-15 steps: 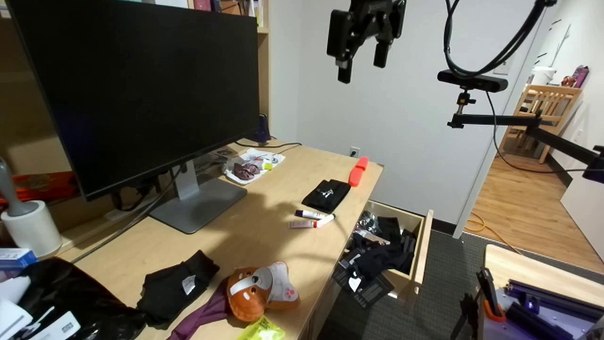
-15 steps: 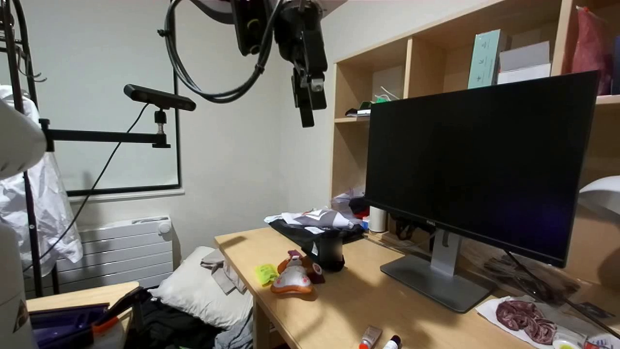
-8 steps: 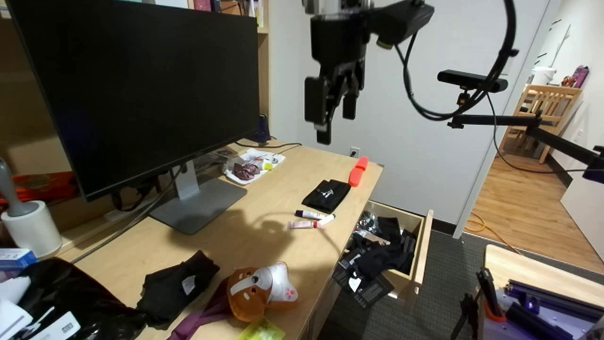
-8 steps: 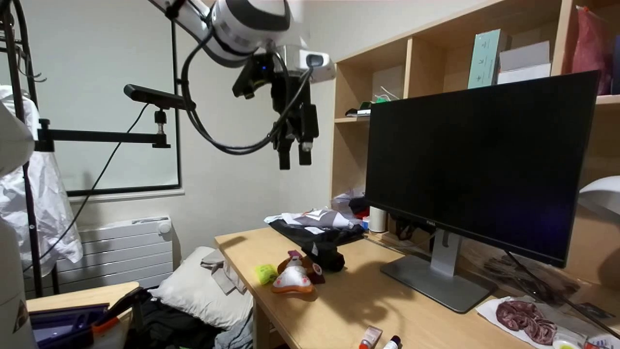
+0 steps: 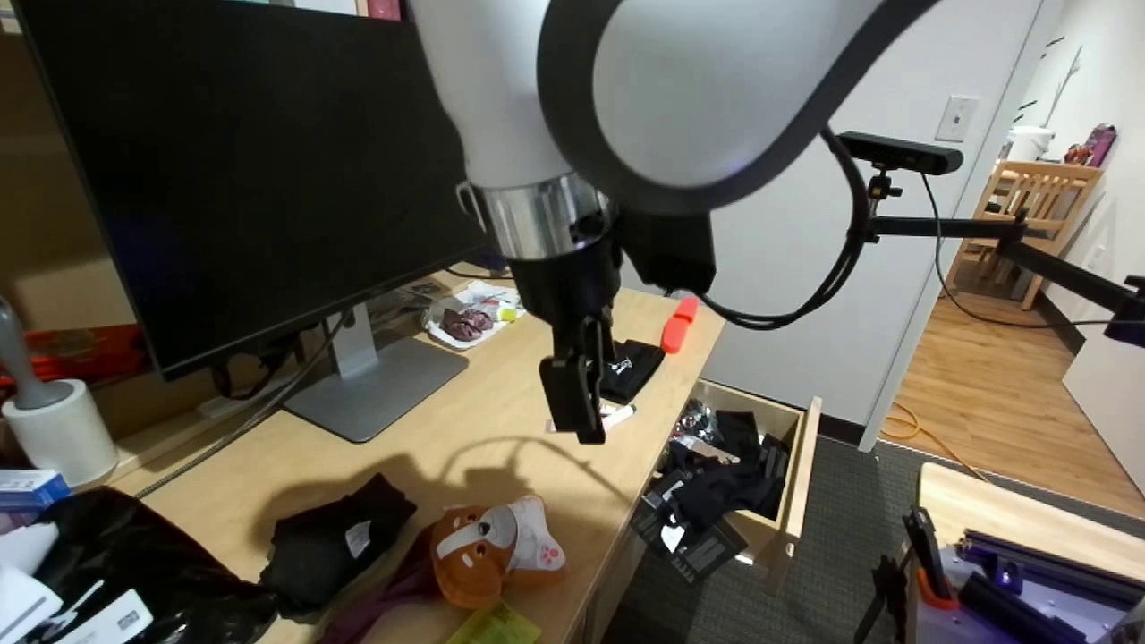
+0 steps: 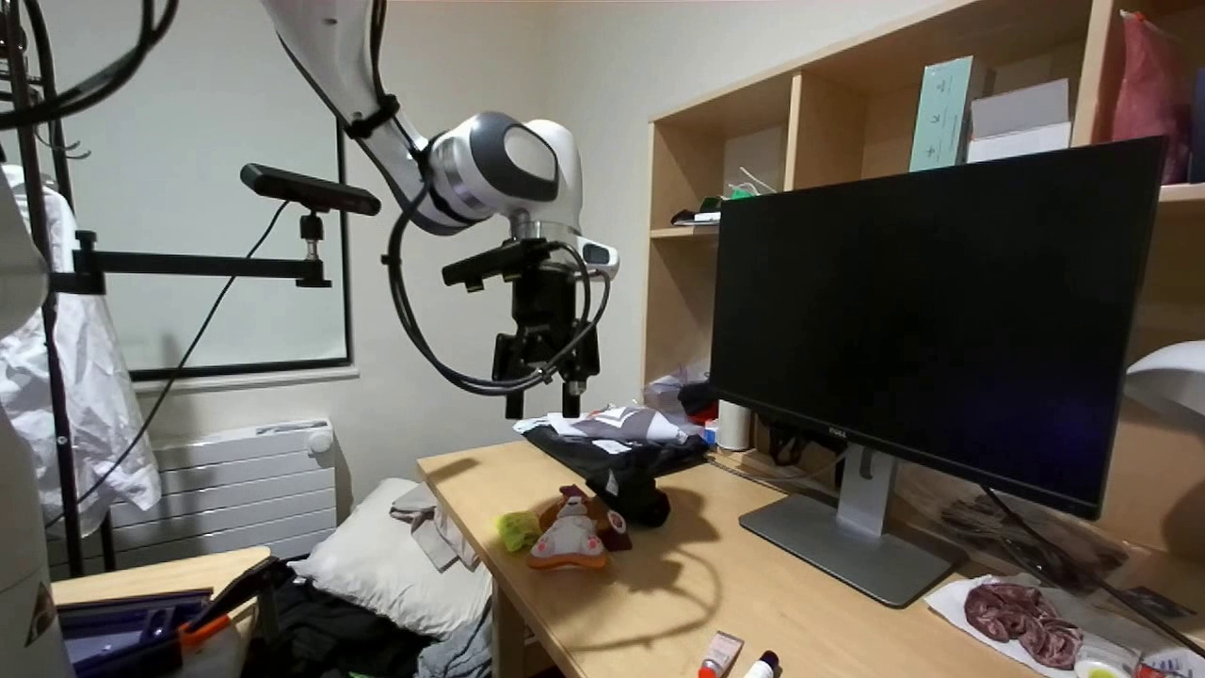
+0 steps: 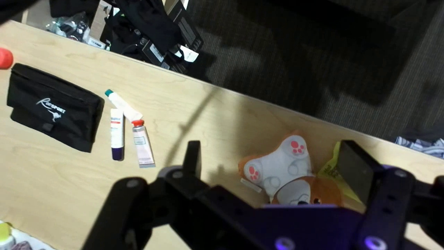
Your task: Put the plush toy in the drawer
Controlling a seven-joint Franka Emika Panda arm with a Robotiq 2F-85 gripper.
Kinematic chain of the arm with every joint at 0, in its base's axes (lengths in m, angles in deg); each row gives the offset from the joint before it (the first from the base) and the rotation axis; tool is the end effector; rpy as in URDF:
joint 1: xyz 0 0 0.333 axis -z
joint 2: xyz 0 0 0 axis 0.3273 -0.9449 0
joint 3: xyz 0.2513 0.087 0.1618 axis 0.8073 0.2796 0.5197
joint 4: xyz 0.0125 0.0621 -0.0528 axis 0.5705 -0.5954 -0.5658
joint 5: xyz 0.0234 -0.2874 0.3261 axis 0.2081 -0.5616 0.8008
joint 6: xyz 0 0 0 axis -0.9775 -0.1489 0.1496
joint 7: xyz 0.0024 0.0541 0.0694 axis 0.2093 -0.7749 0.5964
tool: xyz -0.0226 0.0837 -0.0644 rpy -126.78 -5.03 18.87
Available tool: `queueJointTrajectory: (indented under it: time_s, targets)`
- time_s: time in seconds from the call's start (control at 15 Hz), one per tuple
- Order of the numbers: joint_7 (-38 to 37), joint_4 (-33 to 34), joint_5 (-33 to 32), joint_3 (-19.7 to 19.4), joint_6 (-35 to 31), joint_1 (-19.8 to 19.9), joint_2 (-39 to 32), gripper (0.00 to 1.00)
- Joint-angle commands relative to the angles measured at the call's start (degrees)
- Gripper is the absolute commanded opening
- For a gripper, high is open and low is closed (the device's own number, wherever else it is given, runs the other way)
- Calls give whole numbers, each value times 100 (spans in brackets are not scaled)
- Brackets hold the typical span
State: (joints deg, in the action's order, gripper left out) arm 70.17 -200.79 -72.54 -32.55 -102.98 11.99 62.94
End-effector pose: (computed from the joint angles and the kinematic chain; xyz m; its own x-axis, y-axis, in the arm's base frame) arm 0.4825 0.1237 0.3034 0.9109 0.3542 -0.2117 0.3985 -0.8881 0.2289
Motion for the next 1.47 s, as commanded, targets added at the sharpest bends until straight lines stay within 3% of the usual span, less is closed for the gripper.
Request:
queueJointTrajectory:
  time_s: [0.0,0.33,0.6,0.87,1.4]
  targets:
    - [10,9,-94,-10,-58,-41,-164,100]
    - [109,35,-284,-30,-209,-49,-479,100]
    - [779,131,-33,-77,-1206,-9,-1211,100]
    - [1375,423,-212,-65,-1925,-47,-2143,100]
    - [1868,1219,-503,-87,-2202,-314,-3180,100]
